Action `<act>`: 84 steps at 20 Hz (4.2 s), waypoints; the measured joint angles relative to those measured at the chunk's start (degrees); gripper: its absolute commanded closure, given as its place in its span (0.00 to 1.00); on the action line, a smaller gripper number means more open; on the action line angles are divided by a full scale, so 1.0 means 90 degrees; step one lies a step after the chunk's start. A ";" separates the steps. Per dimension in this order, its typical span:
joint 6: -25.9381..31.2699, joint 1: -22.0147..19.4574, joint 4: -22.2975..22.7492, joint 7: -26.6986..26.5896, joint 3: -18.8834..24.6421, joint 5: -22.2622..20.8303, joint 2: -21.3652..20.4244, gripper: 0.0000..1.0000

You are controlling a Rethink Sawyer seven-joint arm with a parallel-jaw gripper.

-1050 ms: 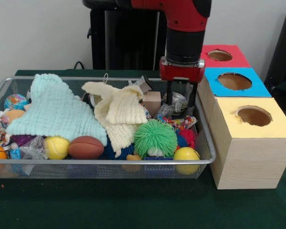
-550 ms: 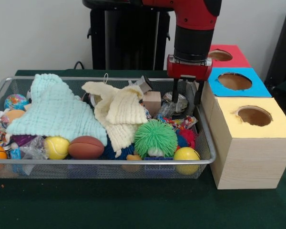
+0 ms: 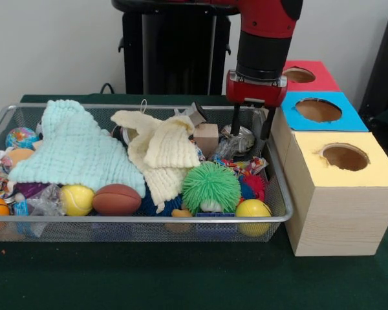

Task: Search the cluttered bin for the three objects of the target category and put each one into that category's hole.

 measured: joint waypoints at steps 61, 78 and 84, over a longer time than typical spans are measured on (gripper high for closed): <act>-0.0007 -0.0444 0.0006 0.0000 -0.0081 0.0022 -0.0257 0.00; -0.0008 -0.0340 0.0003 0.0000 -0.0015 0.0071 -0.0049 0.00; -0.0008 -0.0253 0.0003 0.0000 -0.0011 0.0112 0.0096 0.00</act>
